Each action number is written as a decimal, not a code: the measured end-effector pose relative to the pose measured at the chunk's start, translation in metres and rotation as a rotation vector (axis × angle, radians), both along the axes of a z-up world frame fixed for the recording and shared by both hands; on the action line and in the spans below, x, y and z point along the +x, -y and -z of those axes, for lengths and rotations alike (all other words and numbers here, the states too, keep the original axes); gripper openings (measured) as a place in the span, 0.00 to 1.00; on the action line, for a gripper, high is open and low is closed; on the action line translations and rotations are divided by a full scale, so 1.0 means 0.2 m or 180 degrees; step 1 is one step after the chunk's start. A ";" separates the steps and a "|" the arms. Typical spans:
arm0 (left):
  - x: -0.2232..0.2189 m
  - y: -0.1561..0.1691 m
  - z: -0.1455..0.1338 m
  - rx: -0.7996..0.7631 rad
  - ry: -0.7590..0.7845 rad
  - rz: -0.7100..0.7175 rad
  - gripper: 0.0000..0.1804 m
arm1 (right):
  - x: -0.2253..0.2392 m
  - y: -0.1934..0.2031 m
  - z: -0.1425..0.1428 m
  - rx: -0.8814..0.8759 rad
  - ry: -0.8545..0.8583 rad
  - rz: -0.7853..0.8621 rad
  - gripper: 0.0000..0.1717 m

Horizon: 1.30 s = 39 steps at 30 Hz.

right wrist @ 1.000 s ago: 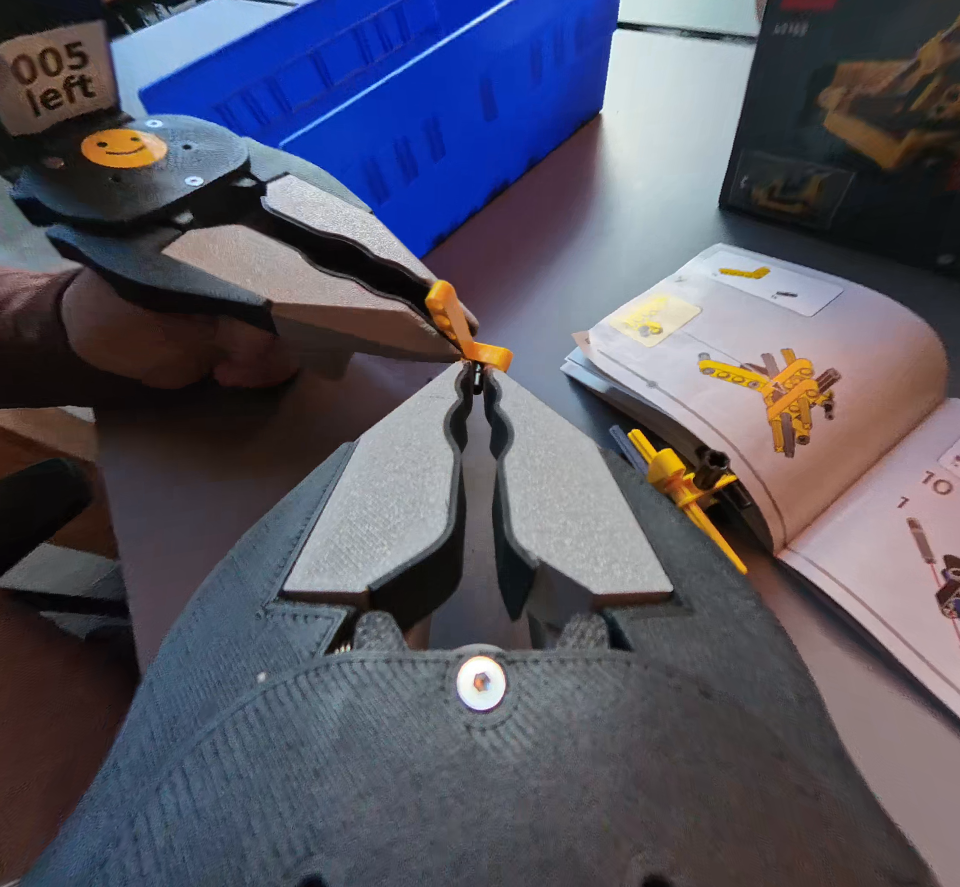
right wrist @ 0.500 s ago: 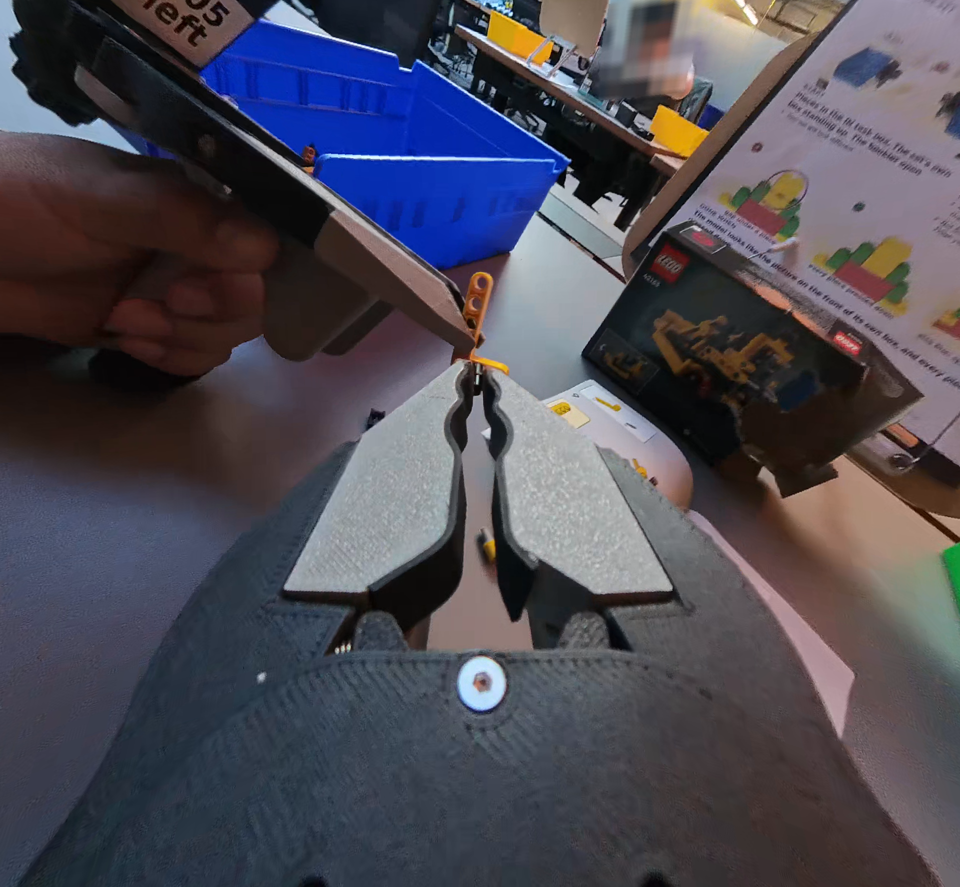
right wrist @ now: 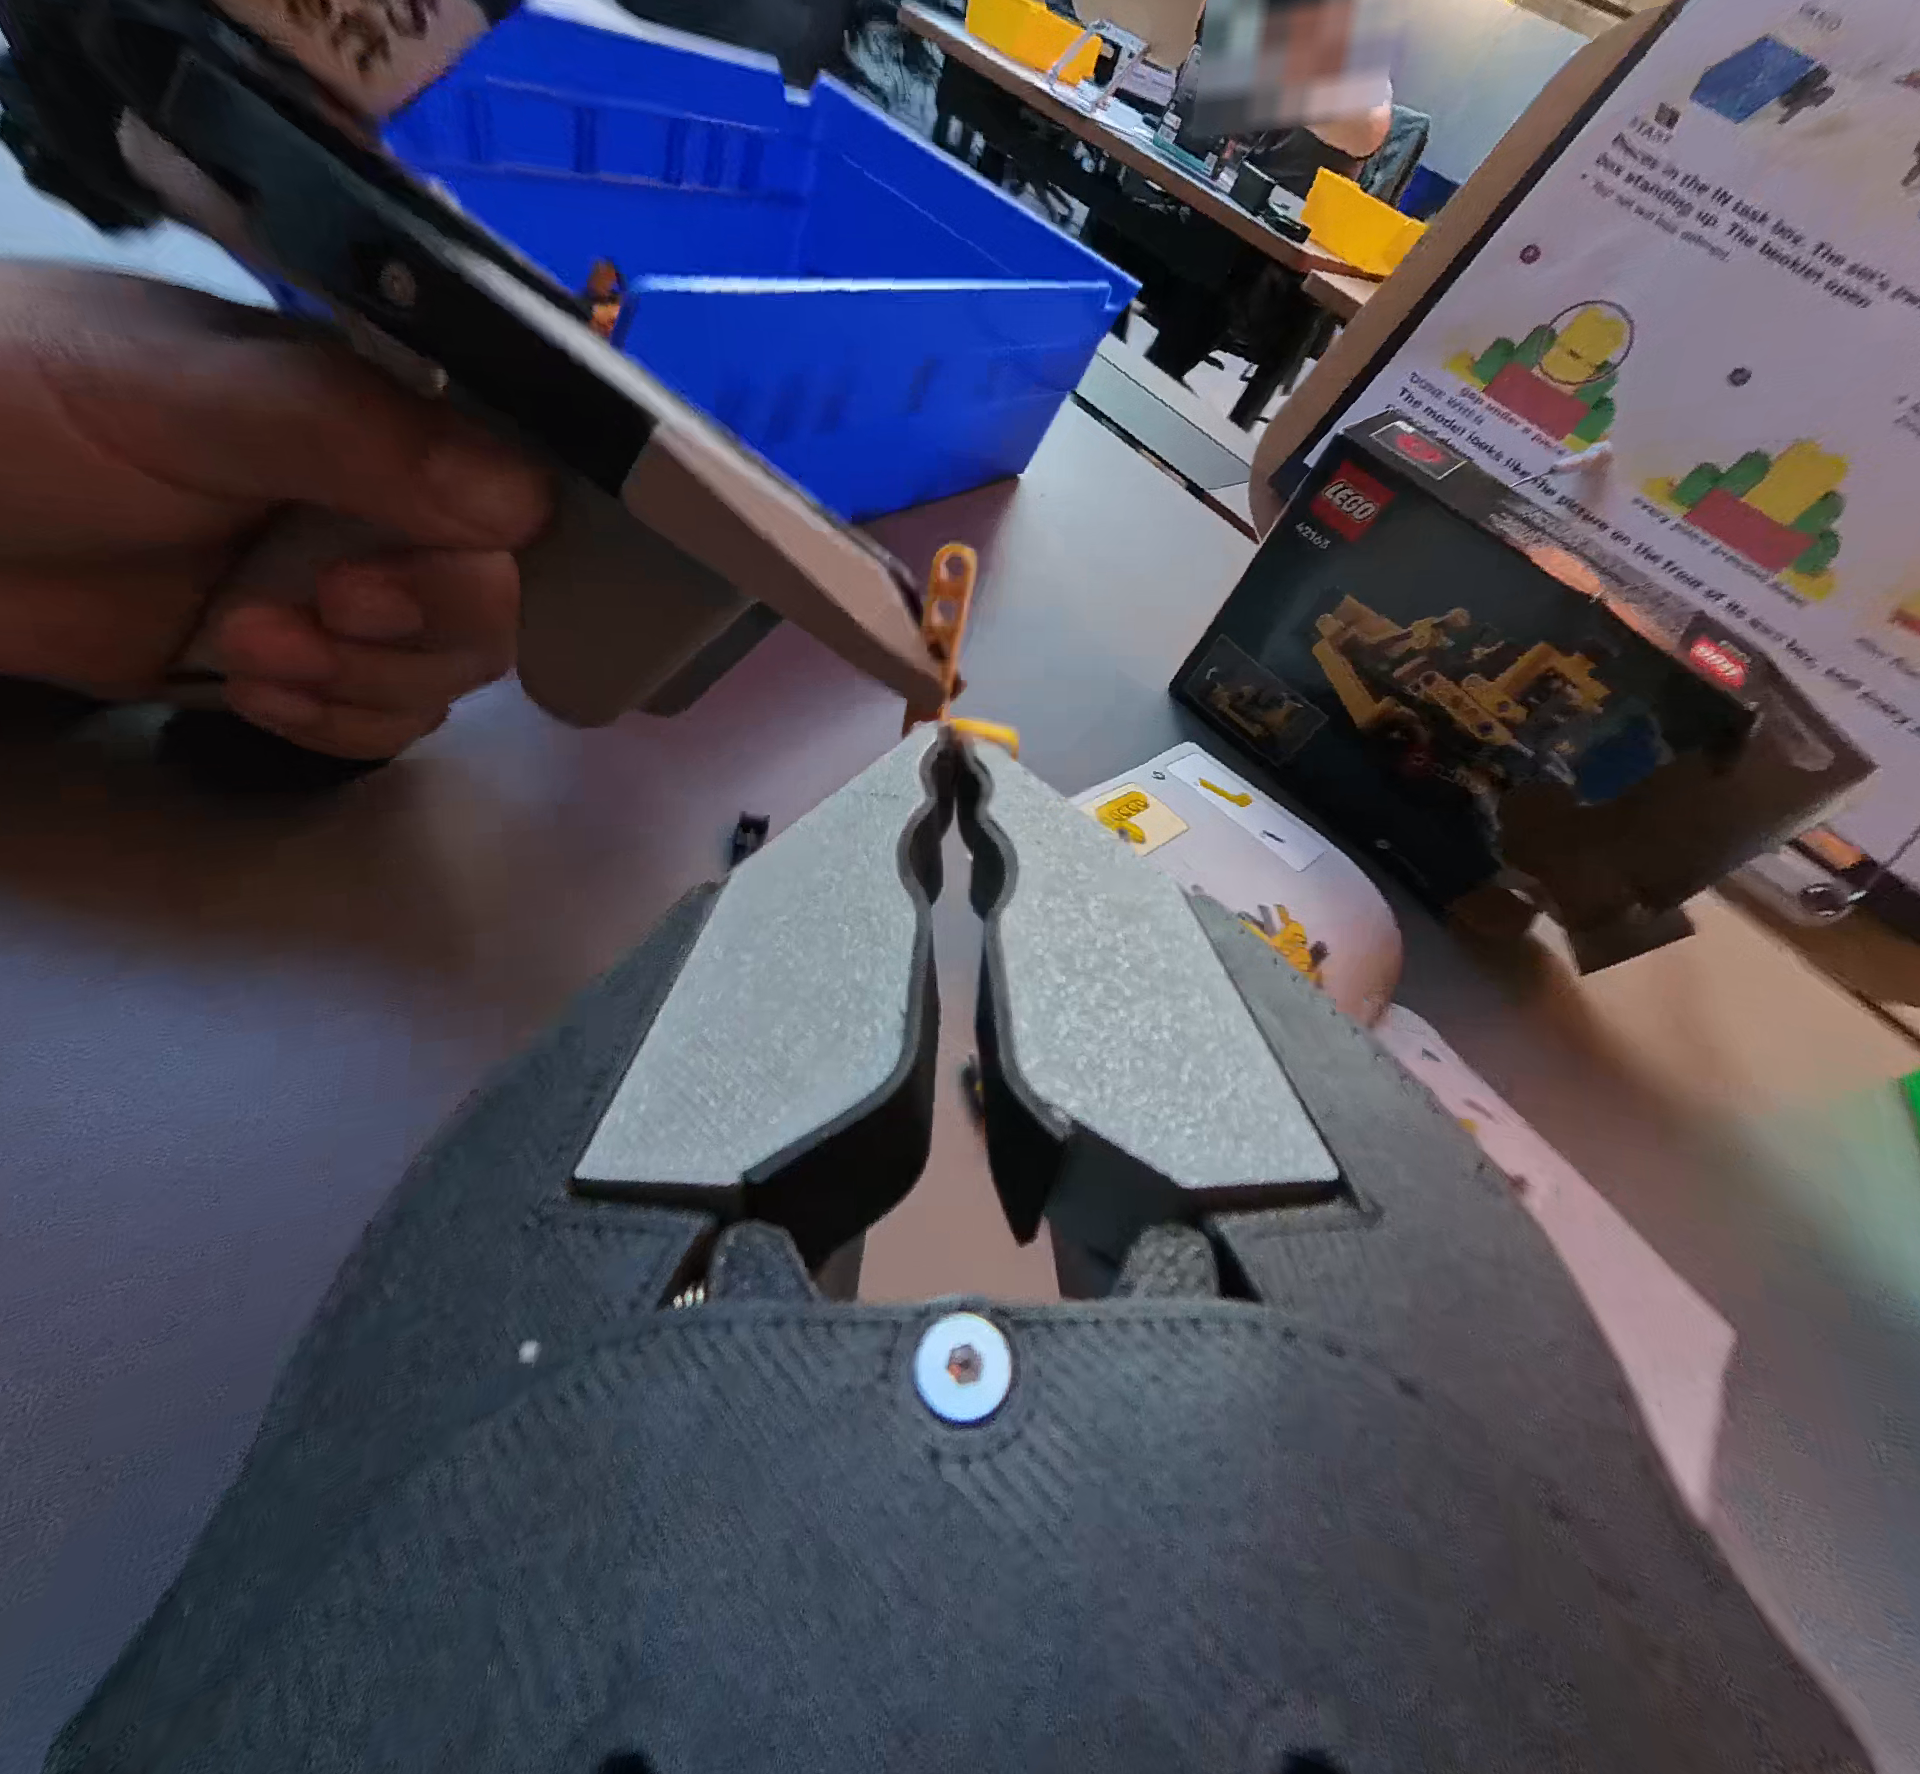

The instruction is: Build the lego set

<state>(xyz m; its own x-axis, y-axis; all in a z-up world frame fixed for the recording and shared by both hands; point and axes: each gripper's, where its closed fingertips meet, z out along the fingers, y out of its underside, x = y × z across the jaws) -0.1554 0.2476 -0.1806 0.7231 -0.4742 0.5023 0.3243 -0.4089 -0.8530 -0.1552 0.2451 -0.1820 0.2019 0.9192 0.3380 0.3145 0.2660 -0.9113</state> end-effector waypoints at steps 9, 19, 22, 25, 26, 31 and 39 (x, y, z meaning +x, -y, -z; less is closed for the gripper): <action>0.01 -0.03 0.05 0.0219 -0.0789 -0.0137 0.03 | 0.04 -0.12 0.03 -0.0910 -0.0204 -0.0011 0.00; 0.07 -0.03 0.07 0.0443 -0.1419 -0.0081 0.03 | 0.03 -0.23 0.15 -0.0668 0.0242 0.0255 0.00; 0.07 -0.02 0.07 0.0488 -0.1480 -0.0051 0.03 | 0.04 -0.21 0.11 -0.0697 0.0092 0.0091 0.00; 0.07 -0.01 0.07 0.0487 -0.1454 -0.0027 0.03 | 0.13 -0.29 0.11 -0.0786 0.0044 0.0202 0.00; 0.07 0.00 0.07 0.0485 -0.1452 -0.0015 0.03 | 0.17 -0.32 0.11 -0.0765 0.0046 0.0254 0.00; 0.08 0.01 0.07 0.0504 -0.1491 0.0064 0.03 | 0.29 -0.41 0.08 -0.0760 -0.0112 0.0329 0.00; 0.09 0.01 0.08 0.0497 -0.1513 0.0129 0.03 | 0.27 -0.40 0.07 -0.0740 -0.0121 0.0237 0.00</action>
<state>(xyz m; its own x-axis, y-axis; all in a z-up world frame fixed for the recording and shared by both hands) -0.1381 0.2465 -0.1962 0.8341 -0.5499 0.0426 -0.1285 -0.2689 -0.9546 -0.1017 0.3245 -0.1961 0.2807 0.9534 0.1101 0.2895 0.0252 -0.9568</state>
